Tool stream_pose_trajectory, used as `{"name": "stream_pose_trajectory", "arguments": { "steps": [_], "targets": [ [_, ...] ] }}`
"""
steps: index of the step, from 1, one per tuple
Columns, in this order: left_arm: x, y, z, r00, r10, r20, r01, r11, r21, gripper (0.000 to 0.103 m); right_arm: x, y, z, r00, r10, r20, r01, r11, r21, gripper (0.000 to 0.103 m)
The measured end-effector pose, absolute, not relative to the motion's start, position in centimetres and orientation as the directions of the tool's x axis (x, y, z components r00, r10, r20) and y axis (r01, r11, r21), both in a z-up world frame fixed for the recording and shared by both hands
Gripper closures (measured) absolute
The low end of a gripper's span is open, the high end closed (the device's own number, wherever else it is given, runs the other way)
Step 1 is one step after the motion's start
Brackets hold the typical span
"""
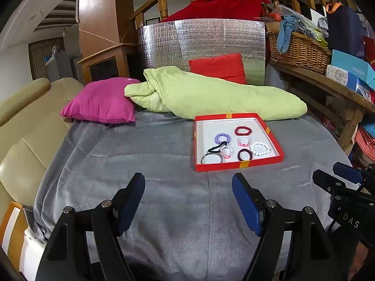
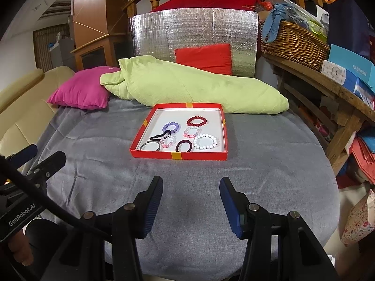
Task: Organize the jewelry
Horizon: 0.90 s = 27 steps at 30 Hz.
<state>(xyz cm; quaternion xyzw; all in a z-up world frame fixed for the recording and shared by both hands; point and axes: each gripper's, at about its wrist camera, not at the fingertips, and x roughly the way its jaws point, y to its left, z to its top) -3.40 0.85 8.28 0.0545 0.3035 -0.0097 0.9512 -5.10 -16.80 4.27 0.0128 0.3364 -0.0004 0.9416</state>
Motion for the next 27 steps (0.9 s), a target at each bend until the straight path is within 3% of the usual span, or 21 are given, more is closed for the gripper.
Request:
{"name": "stream_pose_trajectory", "arguments": {
  "steps": [27],
  "targets": [
    [-1.3, 0.9, 7.8, 0.807, 0.024, -0.590, 0.046, 0.994, 0.104, 0.026, -2.6, -16.7, 3.9, 0.765, 0.009, -0.644, 0.006, 1.000, 0.020, 0.048]
  ]
}}
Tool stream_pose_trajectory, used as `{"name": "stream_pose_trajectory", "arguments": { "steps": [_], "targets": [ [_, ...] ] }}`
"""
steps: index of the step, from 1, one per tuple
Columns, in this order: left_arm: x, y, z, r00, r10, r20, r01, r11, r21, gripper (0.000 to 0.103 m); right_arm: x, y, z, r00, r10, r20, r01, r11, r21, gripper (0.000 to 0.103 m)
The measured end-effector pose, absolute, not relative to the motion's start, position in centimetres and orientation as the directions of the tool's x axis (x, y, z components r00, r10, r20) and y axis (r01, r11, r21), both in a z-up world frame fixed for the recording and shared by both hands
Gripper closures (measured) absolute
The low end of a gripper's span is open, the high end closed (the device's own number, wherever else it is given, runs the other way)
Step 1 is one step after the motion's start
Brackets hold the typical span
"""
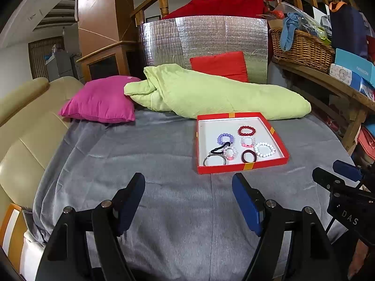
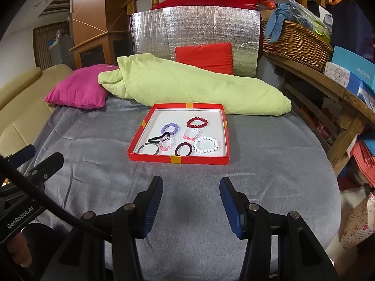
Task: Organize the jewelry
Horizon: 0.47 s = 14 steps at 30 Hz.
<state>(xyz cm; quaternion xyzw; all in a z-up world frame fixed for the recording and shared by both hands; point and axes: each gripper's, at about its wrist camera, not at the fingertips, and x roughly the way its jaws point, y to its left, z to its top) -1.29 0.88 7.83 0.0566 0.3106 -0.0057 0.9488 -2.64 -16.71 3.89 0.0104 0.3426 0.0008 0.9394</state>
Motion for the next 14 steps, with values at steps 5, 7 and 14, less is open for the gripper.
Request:
{"name": "stream_pose_trajectory", "arguments": {
  "steps": [5, 7, 14],
  "targets": [
    [-0.8, 1.1, 7.6, 0.802, 0.029, -0.596, 0.040, 0.994, 0.102, 0.026, -2.1, -16.7, 3.7, 0.763, 0.012, -0.646, 0.003, 1.000, 0.023, 0.049],
    [-0.6, 1.1, 7.4, 0.798, 0.029, -0.601, 0.041, 0.994, 0.102, 0.026, -1.9, -16.7, 3.6, 0.762, 0.013, -0.648, 0.002, 1.000, 0.023, 0.048],
    [1.5, 1.6, 6.5, 0.790, -0.039, -0.612, 0.088, 0.995, 0.051, 0.026, -0.2, -18.8, 2.7, 0.777, 0.017, -0.629, 0.017, 0.999, 0.047, 0.049]
  ]
}}
